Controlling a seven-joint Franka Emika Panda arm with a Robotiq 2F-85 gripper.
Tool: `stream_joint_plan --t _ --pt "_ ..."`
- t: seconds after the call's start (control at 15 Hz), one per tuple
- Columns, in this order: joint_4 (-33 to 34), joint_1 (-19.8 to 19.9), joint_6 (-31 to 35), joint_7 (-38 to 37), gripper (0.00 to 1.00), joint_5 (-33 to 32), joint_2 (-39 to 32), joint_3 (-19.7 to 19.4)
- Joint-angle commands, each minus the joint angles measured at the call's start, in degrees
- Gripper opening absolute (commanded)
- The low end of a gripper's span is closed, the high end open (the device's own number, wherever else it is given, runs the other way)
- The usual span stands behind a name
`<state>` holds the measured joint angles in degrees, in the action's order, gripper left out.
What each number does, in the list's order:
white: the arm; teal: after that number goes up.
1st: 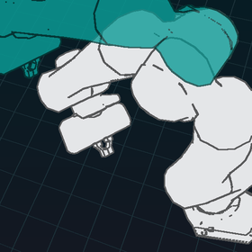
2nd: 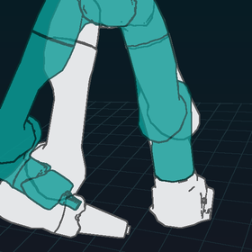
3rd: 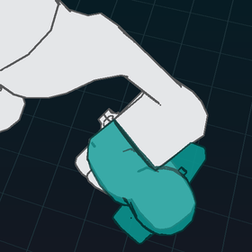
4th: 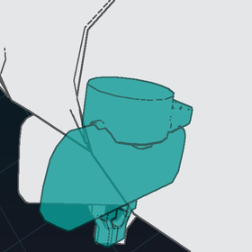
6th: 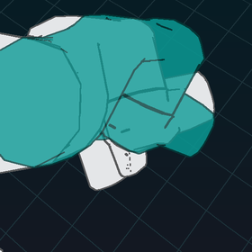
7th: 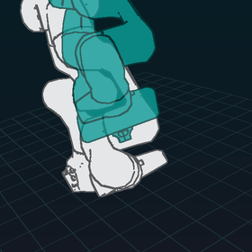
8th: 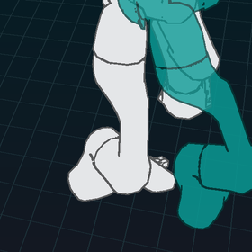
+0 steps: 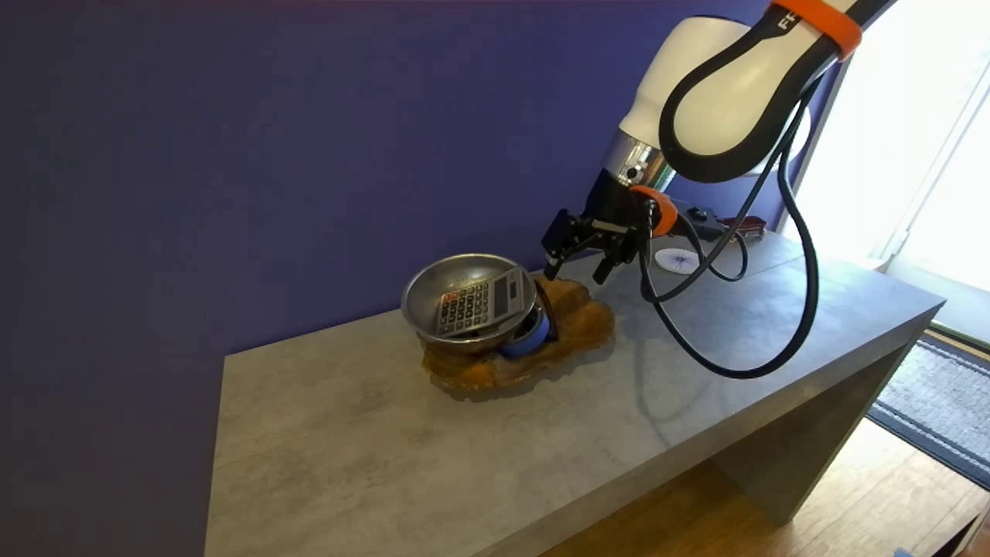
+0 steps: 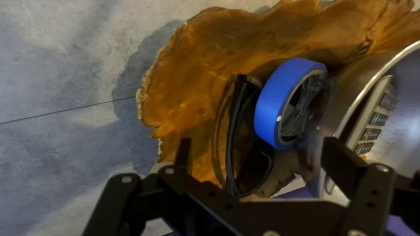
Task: Move the wooden tray to the left.
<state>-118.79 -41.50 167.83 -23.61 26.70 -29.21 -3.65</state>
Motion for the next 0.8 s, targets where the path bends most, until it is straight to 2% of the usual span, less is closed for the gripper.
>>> stream_joint_plan --t 0.0,0.33,0.6,0.73 --pt "1.50 4.48 -1.09 -3.47 1.00 -3.61 0.23 5.01" --pt "4.17 8.18 -2.63 -4.86 1.00 -3.75 -1.43 9.28" --pt "6.62 10.21 -3.62 -5.68 1.00 -3.61 -3.78 10.97" --pt "8.16 9.86 -3.58 -7.00 1.00 -4.43 -5.41 10.42"
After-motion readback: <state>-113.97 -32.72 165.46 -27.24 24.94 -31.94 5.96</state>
